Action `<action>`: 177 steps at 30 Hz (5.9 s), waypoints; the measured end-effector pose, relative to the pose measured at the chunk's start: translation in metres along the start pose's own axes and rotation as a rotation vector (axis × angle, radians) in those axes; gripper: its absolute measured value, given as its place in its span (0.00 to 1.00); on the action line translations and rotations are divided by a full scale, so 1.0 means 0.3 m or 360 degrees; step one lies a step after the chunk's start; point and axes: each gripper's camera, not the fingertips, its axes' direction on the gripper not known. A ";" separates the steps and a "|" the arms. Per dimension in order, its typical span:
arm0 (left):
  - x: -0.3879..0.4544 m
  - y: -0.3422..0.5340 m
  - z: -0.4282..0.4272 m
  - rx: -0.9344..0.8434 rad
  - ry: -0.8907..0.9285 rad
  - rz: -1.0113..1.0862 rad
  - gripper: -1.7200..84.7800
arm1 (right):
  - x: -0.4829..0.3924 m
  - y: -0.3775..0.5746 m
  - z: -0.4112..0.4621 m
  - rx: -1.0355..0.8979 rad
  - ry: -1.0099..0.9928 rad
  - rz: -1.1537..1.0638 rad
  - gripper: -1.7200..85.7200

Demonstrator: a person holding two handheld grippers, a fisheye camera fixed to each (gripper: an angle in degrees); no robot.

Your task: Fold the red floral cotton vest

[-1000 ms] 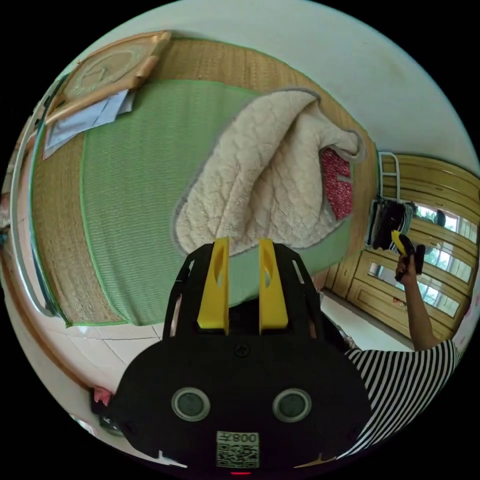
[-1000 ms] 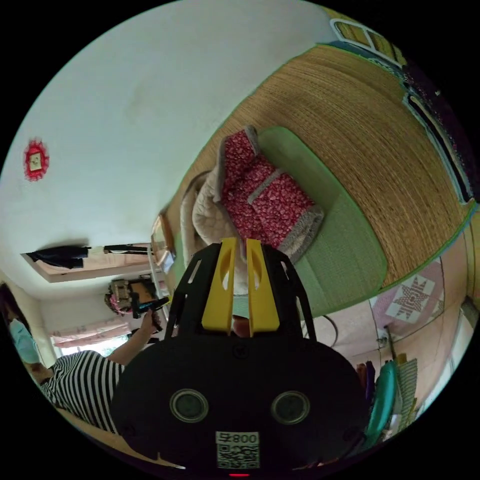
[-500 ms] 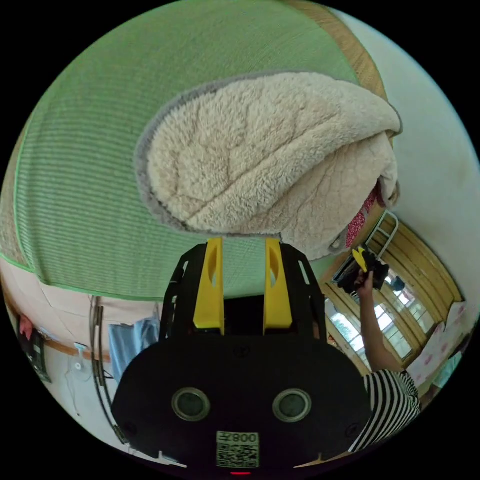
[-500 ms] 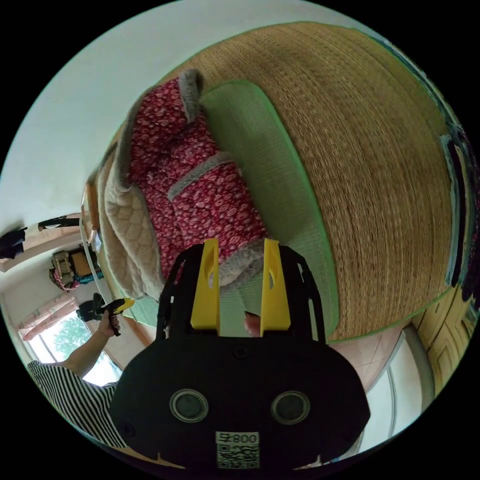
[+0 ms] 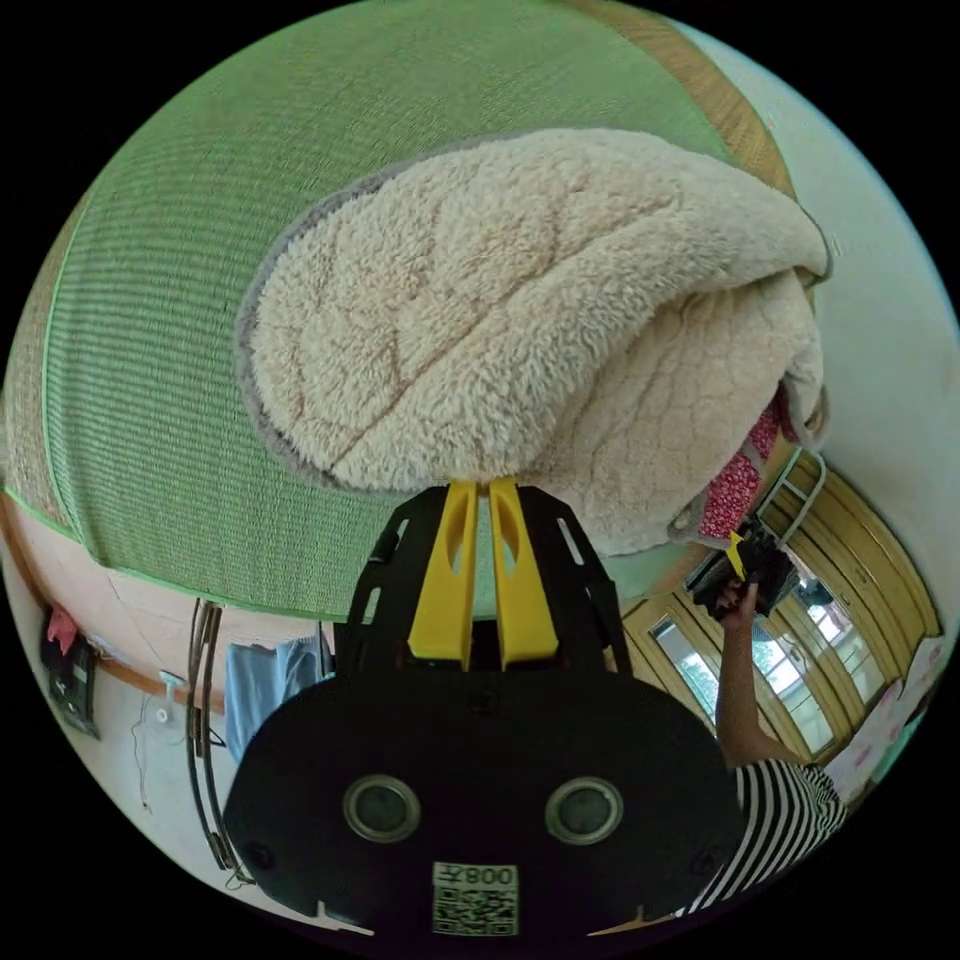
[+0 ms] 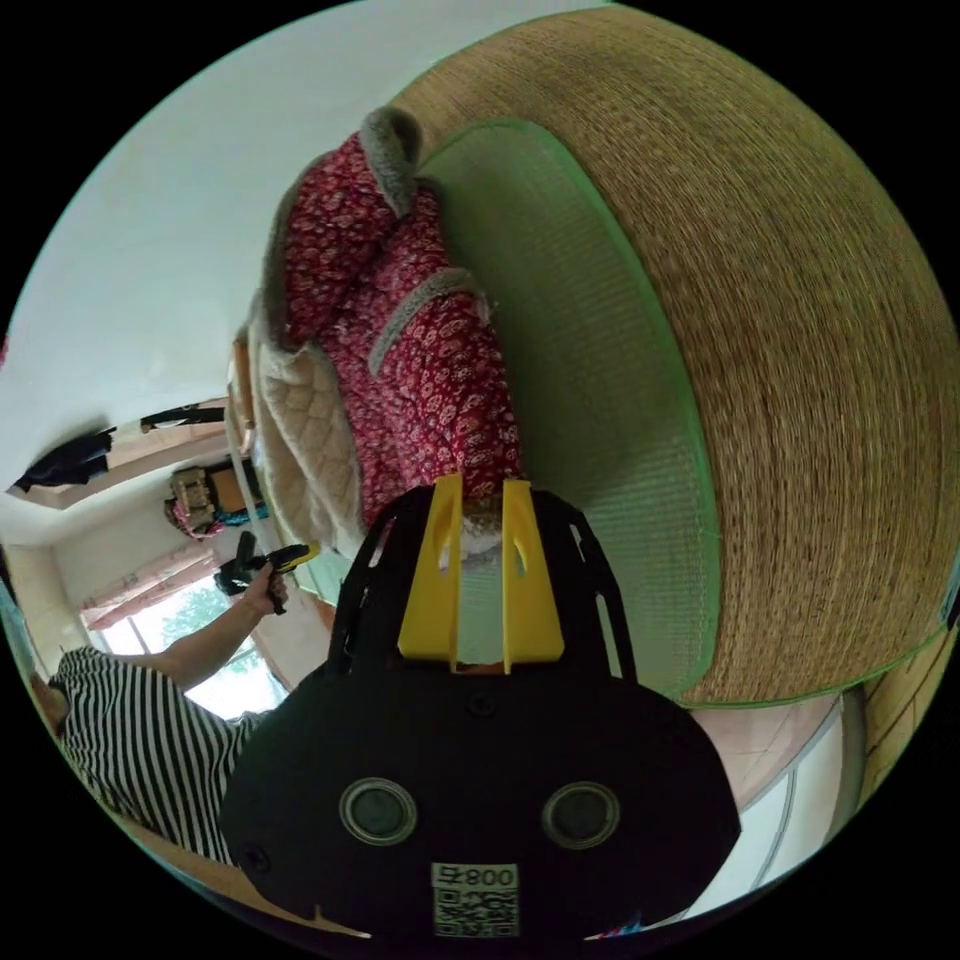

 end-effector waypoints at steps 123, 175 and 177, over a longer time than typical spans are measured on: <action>2.033 -0.123 0.168 0.0013 -0.0680 0.1827 0.02 | -0.596 -0.024 0.144 0.0283 0.0715 -0.0284 0.02; 0.483 0.451 -0.643 0.0479 -0.0237 0.1028 0.03 | -0.833 0.439 -0.171 0.0063 0.0457 -0.0445 0.02; 0.231 0.477 -0.746 0.0564 -0.0205 0.0700 0.04 | -0.953 0.381 -0.132 -0.0001 0.0343 -0.0600 0.02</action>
